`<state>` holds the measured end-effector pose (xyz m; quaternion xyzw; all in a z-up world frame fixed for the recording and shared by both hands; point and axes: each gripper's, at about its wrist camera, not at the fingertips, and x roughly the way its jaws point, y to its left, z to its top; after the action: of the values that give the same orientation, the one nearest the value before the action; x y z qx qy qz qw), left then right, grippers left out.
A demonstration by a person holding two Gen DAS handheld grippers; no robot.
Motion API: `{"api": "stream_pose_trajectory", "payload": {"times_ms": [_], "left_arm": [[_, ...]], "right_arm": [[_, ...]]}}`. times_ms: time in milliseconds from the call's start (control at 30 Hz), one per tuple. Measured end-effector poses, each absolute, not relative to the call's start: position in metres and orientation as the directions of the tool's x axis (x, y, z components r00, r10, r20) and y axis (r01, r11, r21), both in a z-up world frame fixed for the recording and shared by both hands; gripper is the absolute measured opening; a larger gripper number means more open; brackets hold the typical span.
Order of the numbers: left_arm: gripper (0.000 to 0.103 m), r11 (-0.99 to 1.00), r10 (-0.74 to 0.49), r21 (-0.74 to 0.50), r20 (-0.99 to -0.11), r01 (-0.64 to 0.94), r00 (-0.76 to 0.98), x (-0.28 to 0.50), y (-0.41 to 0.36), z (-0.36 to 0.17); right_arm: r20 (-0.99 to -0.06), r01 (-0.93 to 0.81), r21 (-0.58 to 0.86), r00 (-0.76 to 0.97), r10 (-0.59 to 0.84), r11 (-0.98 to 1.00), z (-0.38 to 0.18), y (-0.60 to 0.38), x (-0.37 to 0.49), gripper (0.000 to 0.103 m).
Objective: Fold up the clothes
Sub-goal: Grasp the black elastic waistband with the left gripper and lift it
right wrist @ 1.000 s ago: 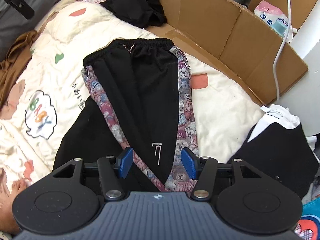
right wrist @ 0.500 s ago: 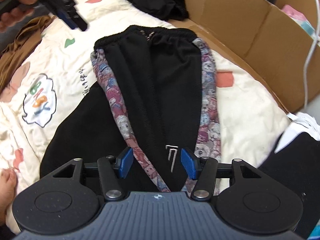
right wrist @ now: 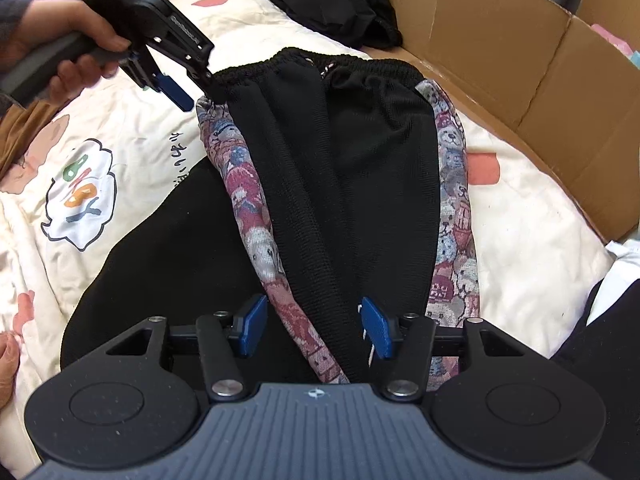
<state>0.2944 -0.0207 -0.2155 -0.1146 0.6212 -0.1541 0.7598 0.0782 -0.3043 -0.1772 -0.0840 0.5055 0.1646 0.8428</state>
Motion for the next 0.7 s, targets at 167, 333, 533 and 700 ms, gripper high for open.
{"api": "stream_pose_trajectory", "payload": {"times_ms": [167, 333, 533, 700], "left_arm": [[0.054, 0.923, -0.385, -0.382, -0.902, 0.055, 0.196, 0.291, -0.019, -0.221], [0.034, 0.917, -0.396, -0.397, -0.892, 0.043, 0.218, 0.287, -0.021, -0.219], [0.011, 0.904, -0.423, -0.426, -0.87, 0.044, 0.255, 0.287, -0.021, -0.198], [0.008, 0.866, -0.495, -0.492, -0.817, 0.091, 0.295, 0.294, -0.029, -0.165]], "right_arm": [[-0.876, -0.367, 0.046, 0.432, 0.214, 0.929, -0.18, -0.309, 0.07, 0.056], [-0.863, -0.399, 0.037, 0.449, 0.23, 0.916, -0.177, -0.305, 0.062, 0.053], [-0.878, -0.476, -0.019, 0.428, 0.213, 0.879, -0.182, -0.299, 0.051, 0.05], [-0.895, -0.46, -0.041, 0.412, 0.172, 0.887, -0.195, -0.314, 0.053, 0.018]]}}
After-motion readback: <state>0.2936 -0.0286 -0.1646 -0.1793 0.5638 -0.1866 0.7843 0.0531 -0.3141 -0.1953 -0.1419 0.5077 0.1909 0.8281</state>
